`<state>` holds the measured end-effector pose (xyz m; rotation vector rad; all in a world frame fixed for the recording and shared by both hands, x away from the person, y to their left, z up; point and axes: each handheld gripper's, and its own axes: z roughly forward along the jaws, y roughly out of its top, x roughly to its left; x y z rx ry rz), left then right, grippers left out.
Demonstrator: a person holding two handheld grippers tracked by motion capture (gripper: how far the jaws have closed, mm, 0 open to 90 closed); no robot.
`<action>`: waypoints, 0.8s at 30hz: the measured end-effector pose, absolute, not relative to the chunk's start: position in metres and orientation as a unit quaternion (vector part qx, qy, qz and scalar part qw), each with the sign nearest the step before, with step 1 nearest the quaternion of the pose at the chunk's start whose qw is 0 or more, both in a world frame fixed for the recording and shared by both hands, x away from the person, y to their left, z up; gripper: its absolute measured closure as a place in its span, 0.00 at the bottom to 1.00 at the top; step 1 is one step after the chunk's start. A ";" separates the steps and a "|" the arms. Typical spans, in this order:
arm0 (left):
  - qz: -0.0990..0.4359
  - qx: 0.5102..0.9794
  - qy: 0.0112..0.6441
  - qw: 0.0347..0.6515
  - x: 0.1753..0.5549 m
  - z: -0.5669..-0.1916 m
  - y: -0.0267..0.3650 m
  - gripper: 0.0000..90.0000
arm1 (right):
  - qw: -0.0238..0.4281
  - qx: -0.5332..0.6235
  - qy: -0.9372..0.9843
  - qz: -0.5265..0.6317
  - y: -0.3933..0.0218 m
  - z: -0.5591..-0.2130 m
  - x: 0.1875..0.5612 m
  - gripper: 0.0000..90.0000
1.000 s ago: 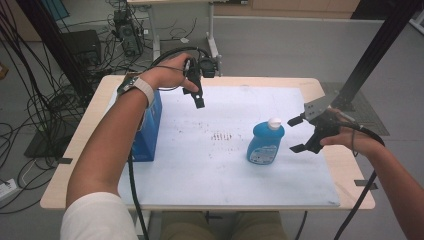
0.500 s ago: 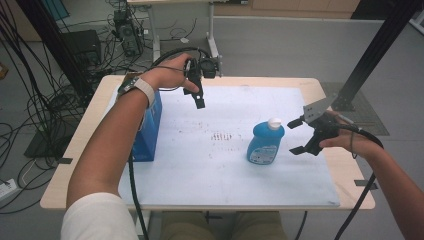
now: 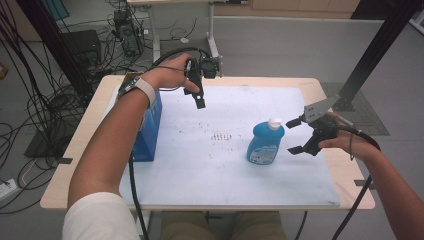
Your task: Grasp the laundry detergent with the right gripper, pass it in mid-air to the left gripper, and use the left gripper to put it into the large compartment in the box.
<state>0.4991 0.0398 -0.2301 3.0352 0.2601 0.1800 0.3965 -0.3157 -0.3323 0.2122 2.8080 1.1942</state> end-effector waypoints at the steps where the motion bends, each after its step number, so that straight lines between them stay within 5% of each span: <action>1: 0.059 0.994 0.086 0.045 0.499 -0.230 0.040 0.10 | 0.041 0.069 0.917 0.390 -0.316 -0.332 0.396 0.07; 24: 0.058 0.994 0.088 0.039 0.498 -0.231 0.038 0.10 | 0.049 0.077 0.898 0.430 -0.321 -0.338 0.394 0.07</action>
